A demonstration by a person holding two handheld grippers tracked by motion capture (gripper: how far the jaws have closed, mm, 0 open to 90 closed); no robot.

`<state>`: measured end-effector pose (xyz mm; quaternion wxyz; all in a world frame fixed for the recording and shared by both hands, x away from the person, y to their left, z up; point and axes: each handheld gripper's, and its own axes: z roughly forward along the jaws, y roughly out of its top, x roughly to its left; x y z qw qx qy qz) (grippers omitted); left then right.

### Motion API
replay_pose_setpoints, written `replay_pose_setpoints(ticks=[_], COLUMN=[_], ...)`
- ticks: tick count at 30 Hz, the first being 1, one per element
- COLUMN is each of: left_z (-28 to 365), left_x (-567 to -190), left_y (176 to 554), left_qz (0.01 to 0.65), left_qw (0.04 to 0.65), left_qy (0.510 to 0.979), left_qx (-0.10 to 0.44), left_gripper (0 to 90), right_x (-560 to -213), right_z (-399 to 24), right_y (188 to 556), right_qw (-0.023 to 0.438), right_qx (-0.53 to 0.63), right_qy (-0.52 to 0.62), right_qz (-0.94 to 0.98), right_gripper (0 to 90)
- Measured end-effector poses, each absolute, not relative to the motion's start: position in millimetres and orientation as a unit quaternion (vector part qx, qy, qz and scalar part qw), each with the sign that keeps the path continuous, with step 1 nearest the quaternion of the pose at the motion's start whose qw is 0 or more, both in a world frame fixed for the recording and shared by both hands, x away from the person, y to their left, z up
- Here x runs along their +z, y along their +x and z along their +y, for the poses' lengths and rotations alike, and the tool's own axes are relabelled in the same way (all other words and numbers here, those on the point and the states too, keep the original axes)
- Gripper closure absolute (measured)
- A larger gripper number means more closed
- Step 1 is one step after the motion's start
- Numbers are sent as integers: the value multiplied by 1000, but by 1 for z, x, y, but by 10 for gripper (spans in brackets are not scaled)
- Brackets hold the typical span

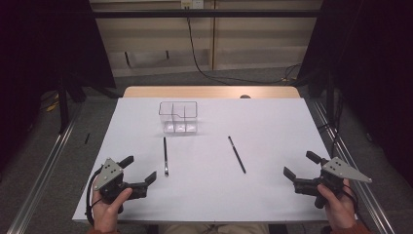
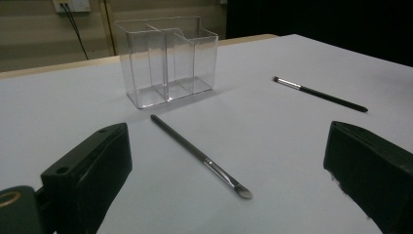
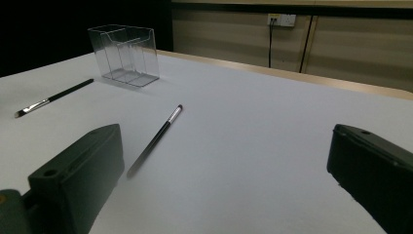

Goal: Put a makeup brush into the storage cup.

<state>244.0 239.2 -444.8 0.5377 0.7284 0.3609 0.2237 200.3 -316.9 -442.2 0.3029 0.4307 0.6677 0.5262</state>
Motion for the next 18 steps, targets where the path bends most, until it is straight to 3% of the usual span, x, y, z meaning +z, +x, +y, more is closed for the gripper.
replay_pose_setpoints(ticks=[18], left_z=[237], left_x=[-441], left_y=[239], left_qz=[357], left_qw=[539], left_qy=[728], left_qx=[229], left_gripper=[39], right_x=[-442], right_z=[-315], right_y=[201], right_qw=[291], right_qx=[531], right_qy=[430], right_qz=[670], right_gripper=[0])
